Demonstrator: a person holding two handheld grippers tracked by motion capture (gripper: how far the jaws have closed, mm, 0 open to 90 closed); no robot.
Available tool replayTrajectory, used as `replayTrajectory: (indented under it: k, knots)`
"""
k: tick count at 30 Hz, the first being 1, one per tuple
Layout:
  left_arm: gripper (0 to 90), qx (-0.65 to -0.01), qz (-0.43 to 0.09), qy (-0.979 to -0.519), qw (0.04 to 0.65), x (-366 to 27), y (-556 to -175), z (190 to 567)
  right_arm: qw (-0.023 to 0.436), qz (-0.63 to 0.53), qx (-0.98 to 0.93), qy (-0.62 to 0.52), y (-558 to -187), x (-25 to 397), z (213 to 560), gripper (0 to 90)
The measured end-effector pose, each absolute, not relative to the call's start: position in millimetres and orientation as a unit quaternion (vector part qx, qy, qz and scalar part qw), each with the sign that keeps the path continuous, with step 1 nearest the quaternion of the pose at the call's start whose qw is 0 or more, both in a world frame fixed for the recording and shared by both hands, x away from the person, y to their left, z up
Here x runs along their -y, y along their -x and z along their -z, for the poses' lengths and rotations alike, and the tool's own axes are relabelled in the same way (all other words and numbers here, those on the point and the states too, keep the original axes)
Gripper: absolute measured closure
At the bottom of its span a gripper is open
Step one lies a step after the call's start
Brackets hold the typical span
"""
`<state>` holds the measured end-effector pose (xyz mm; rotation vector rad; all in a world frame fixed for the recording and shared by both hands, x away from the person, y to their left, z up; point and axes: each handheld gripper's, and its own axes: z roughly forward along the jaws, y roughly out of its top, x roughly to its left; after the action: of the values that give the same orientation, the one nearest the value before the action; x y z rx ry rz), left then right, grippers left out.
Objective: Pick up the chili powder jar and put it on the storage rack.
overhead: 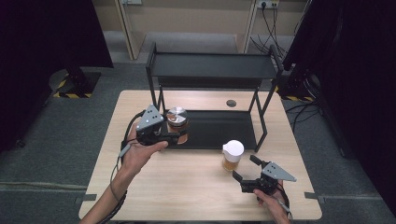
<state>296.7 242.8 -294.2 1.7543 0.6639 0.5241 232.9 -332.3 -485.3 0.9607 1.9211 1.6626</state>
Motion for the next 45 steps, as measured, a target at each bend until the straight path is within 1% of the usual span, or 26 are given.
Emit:
replayTrajectory:
  k: [13,33,45]
  knots:
    - [30.9,-0.281,-0.213,-0.747,0.564,-237.8,-308.7,268.7,0.211,-0.599,-0.691,-0.345,-233.1,332.4,485.6,0.8]
    - [30.9,-0.281,-0.237,-0.745,0.556,-227.8,-323.5,226.8,0.208,-0.599,-0.692,-0.344,-233.4,332.1,485.7,0.8]
    - [30.9,-0.285,-0.234,-0.74,0.562,-222.4,-333.7,196.4,0.207,-0.6,-0.691,-0.345,-233.4,332.7,485.7,0.8]
